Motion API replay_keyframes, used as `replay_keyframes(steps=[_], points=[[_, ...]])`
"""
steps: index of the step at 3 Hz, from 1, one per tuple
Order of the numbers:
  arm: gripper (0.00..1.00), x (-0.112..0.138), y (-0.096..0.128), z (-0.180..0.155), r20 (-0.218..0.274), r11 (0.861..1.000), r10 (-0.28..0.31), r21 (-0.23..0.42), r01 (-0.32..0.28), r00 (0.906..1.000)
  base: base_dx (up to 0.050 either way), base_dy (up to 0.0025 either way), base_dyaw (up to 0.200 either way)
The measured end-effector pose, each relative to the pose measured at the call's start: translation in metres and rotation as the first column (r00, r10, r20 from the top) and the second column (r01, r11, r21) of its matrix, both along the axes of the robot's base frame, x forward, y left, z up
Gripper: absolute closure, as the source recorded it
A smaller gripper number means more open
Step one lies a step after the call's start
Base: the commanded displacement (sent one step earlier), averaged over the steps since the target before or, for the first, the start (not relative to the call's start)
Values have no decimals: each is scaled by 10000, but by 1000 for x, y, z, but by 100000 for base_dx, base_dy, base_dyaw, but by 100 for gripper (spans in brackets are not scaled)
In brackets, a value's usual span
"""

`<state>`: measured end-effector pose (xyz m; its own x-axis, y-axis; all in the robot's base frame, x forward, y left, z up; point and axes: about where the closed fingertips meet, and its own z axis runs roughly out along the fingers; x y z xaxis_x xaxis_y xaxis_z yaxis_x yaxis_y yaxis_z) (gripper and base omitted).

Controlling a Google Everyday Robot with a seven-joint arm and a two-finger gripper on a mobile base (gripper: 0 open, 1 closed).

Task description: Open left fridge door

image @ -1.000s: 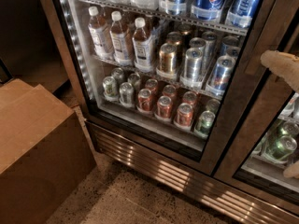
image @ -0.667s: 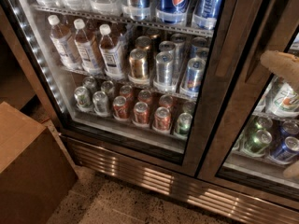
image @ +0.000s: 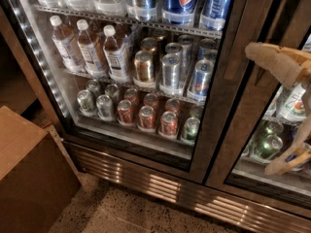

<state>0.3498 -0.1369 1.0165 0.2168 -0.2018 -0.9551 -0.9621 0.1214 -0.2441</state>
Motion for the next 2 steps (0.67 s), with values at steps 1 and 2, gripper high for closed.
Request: replay_keyframes(steps=[1, 2], points=[[0, 19, 2, 18, -96, 9996, -263, -88, 262, 9996, 0, 0, 0], [0, 19, 2, 17, -125, 9996, -273, -76, 272, 9995, 0, 0, 0]])
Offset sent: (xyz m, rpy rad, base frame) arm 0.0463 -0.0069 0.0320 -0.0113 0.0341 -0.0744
